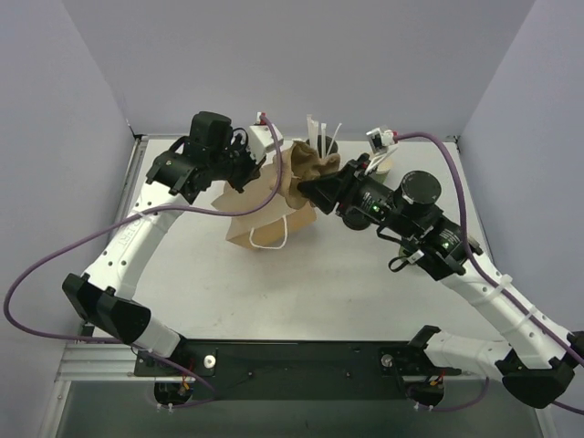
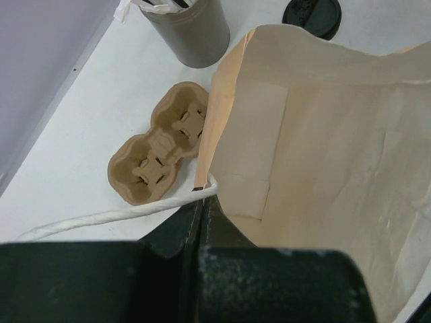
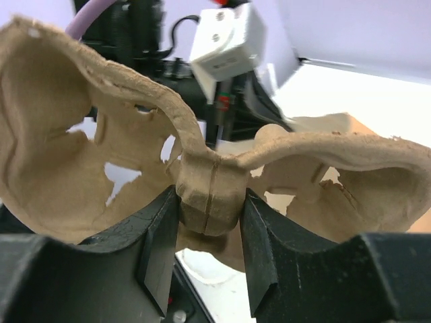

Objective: Pack the takeout coffee

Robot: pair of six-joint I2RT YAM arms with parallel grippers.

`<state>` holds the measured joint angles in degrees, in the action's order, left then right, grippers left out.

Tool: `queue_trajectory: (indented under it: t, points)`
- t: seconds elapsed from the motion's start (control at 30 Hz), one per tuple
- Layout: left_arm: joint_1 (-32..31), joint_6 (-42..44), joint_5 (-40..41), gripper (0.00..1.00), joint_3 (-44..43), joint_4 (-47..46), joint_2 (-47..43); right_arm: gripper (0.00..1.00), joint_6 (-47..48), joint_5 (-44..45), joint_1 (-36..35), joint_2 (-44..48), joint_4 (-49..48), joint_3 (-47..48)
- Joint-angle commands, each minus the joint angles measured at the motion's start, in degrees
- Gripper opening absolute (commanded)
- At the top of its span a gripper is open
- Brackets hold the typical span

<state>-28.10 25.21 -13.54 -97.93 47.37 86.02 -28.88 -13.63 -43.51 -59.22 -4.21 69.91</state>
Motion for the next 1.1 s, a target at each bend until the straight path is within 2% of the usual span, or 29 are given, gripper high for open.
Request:
queue_trajectory:
  t: [0.0,0.27,0.5,0.67,0.83,0.97,1.07]
  points:
    - [-0.4,-6.0,-3.9,0.00,-6.7,3.5,2.9,0.35,-7.1,-14.0,-0.6,-2.7,-20.9,-0.3]
    - [-0.4,-9.2,-7.1,0.00,-10.2,6.9,4.8,0.35,-16.9,-20.9,-0.5,-7.2,-34.9,-0.2]
    - [0.3,-9.0,-8.5,0.00,-11.6,7.3,4.3,0.35,-20.7,-27.5,-0.4,-10.0,-37.7,-1.1]
    - [1.7,-9.3,-12.2,0.00,-12.7,7.4,4.6,0.35,-18.8,-28.7,0.2,-8.0,-34.8,-7.8]
    - [2.9,-9.3,-14.8,0.00,-14.1,8.3,5.2,0.35,-14.6,-28.8,0.6,-6.4,-29.3,-9.3]
    - [2.8,-8.8,-16.5,0.00,-15.4,9.1,5.0,0.35,-6.7,-25.2,1.1,-5.4,-13.2,-6.6]
    - [2.6,-8.8,-17.1,0.00,-15.6,9.8,5.0,0.35,-1.3,-22.5,1.1,-4.9,-4.8,-5.3]
